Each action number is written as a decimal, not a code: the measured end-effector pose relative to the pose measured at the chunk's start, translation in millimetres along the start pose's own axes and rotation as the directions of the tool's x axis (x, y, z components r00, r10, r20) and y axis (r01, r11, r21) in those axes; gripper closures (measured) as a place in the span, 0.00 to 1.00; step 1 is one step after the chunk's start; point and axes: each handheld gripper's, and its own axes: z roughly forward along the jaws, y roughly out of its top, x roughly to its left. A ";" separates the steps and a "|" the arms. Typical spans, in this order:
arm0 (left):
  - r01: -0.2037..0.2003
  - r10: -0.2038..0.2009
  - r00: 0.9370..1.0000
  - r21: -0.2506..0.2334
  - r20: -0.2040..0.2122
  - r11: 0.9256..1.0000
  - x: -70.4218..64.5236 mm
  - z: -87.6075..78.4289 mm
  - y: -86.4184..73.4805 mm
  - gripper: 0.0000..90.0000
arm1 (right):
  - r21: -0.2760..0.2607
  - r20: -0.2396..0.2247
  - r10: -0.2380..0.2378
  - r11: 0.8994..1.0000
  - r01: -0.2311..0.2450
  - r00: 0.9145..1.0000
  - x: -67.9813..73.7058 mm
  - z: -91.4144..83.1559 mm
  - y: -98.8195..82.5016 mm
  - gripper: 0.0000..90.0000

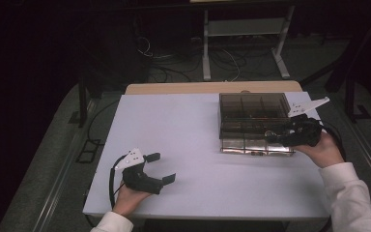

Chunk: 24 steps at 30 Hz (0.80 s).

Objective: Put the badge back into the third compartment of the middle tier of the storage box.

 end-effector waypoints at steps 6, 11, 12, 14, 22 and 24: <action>-0.001 0.001 1.000 0.000 0.000 1.000 0.1 0.0 0.1 0.00 | 0.009 0.013 0.017 1.000 -0.018 1.000 -5.8 -0.6 -4.2 0.52; -0.002 0.002 1.000 0.000 0.001 1.000 0.2 0.0 0.1 0.00 | 0.010 0.020 0.027 1.000 -0.027 0.999 -9.2 -0.7 -7.1 0.52; -0.002 0.002 1.000 0.000 0.001 1.000 0.2 0.0 0.1 0.00 | 0.010 0.020 0.027 1.000 -0.027 0.999 -9.2 -0.7 -7.1 0.52; -0.002 0.002 1.000 0.000 0.001 1.000 0.1 -0.1 0.1 0.00 | 0.013 0.024 0.029 0.999 -0.029 0.999 -10.0 -0.2 -7.9 0.52; 0.001 -0.001 1.000 -0.002 0.000 1.000 0.3 -0.3 0.1 0.00 | 0.023 0.034 0.046 0.999 -0.047 0.998 -14.8 2.1 -14.2 0.52; 0.000 0.000 1.000 -0.001 0.000 1.000 0.2 -0.2 0.1 0.00 | 0.025 0.038 0.047 0.999 -0.048 0.998 -15.5 2.7 -15.6 0.52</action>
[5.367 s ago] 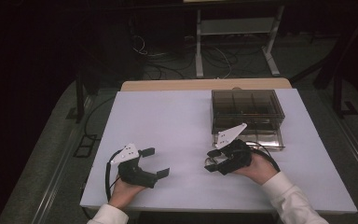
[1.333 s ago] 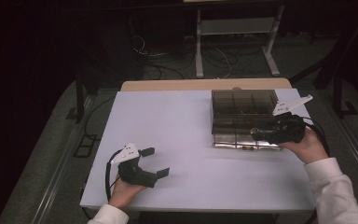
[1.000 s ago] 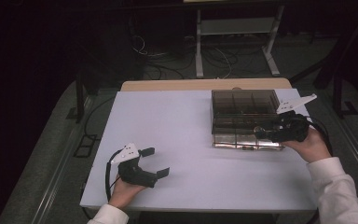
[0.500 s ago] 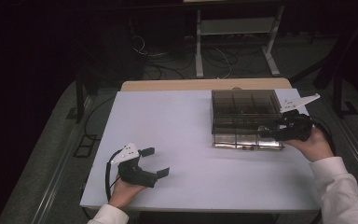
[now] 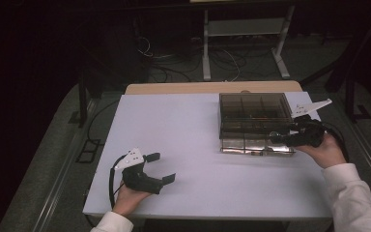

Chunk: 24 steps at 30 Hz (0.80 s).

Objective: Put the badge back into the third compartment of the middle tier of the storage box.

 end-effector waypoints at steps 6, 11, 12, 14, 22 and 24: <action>-0.001 0.001 1.000 0.002 0.000 1.000 0.2 0.1 0.0 0.00 | 0.009 0.006 0.007 1.000 -0.007 1.000 -2.6 2.2 -4.5 0.52; -0.001 0.001 1.000 0.003 0.000 1.000 0.1 0.5 -0.1 0.00 | 0.017 0.017 0.007 1.000 -0.007 1.000 -4.3 4.7 -8.0 0.52; -0.003 0.003 1.000 0.003 0.000 1.000 0.2 0.5 -0.1 0.00 | 0.019 0.020 0.008 1.000 -0.009 1.000 -4.6 5.2 -8.6 0.52; -0.002 0.002 1.000 0.003 0.000 1.000 0.3 0.5 -0.1 0.00 | 0.022 0.020 0.009 1.000 -0.010 1.000 -5.4 6.4 -9.7 0.52; -0.001 0.001 1.000 0.003 0.000 1.000 0.1 0.5 -0.2 0.00 | 0.036 0.029 0.012 0.999 -0.013 1.000 -7.4 9.9 -13.8 0.52; -0.001 0.001 1.000 0.004 0.000 1.000 0.2 0.5 -0.2 0.00 | 0.039 0.029 0.010 0.999 -0.011 1.000 -8.0 10.9 -14.4 0.52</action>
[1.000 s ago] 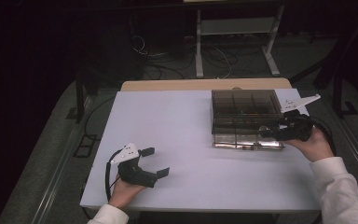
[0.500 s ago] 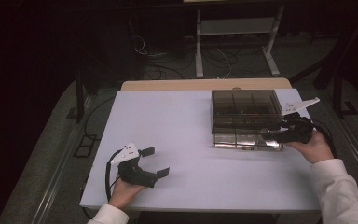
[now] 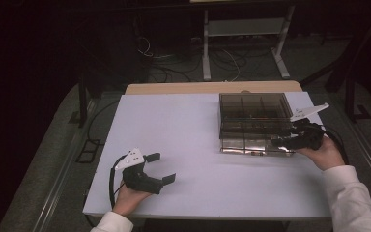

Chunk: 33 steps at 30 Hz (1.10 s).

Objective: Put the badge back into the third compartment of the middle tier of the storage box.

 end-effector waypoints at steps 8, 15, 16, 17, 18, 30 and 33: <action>0.000 0.000 1.000 0.000 0.002 1.000 0.0 -0.2 0.1 0.00 | 0.012 0.002 0.007 1.000 -0.007 1.000 -1.7 3.8 -3.2 0.52; -0.001 0.001 1.000 0.002 -0.001 1.000 0.0 -0.1 0.0 0.00 | -0.012 -0.025 0.044 0.999 -0.044 0.999 -6.2 1.5 -6.3 0.42; -0.001 0.001 1.000 0.002 -0.001 1.000 -0.2 -0.1 0.0 0.00 | -0.018 -0.027 0.048 0.999 -0.048 0.998 -6.0 0.1 -6.3 0.42; -0.001 0.001 1.000 0.003 -0.001 1.000 -0.2 0.0 0.0 0.00 | -0.022 -0.030 0.049 0.999 -0.050 0.998 -5.8 -0.6 -6.3 0.42; -0.002 0.002 1.000 0.003 -0.001 1.000 -0.1 0.1 0.0 0.00 | -0.027 -0.033 0.051 0.998 -0.051 0.998 -5.4 -1.9 -6.1 0.41; -0.001 0.001 1.000 0.003 0.000 1.000 -0.1 0.1 0.0 0.00 | -0.053 -0.067 0.009 0.999 -0.012 0.998 12.4 -8.6 4.1 0.40; -0.001 0.001 1.000 0.000 0.000 1.000 -0.1 -0.2 0.1 0.00 | -0.058 -0.077 0.009 0.998 -0.013 0.997 15.1 -9.9 5.4 0.40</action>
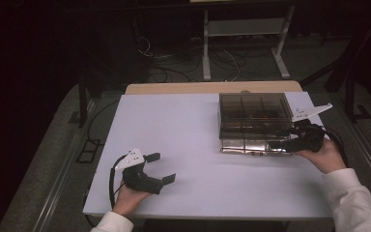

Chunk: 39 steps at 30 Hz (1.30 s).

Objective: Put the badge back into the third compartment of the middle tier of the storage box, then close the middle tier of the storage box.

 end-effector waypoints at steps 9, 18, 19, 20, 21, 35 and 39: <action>-0.001 0.001 1.000 0.000 -0.001 1.000 -0.4 0.2 0.0 0.00 | -0.001 -0.031 -0.008 1.000 0.008 1.000 8.3 0.1 1.3 0.40; -0.002 0.002 1.000 0.002 0.000 1.000 -0.4 0.2 0.0 0.00 | 0.005 -0.054 -0.030 1.000 0.031 0.998 20.5 3.7 4.2 0.41; -0.001 0.001 1.000 0.001 0.000 1.000 -0.5 0.0 0.0 0.00 | 0.002 -0.056 -0.033 0.999 0.033 0.998 21.4 4.4 4.3 0.41; -0.002 0.002 1.000 0.000 -0.001 1.000 -0.6 -0.3 0.1 0.00 | 0.000 -0.067 -0.033 0.999 0.033 0.997 23.7 5.9 4.4 0.40; -0.002 0.002 1.000 -0.001 -0.001 1.000 -0.6 -0.5 0.1 0.00 | 0.000 -0.067 -0.033 0.999 0.033 0.997 23.7 5.9 4.4 0.40; 0.002 -0.002 1.000 0.001 0.000 1.000 0.5 0.0 -0.3 0.00 | -0.001 -0.152 -0.063 0.998 0.064 0.986 39.0 13.0 4.2 0.54; 0.002 -0.002 1.000 -0.001 0.002 1.000 0.7 -0.2 -0.2 0.00 | 0.003 -0.159 -0.070 0.997 0.071 0.985 42.8 14.6 4.9 0.56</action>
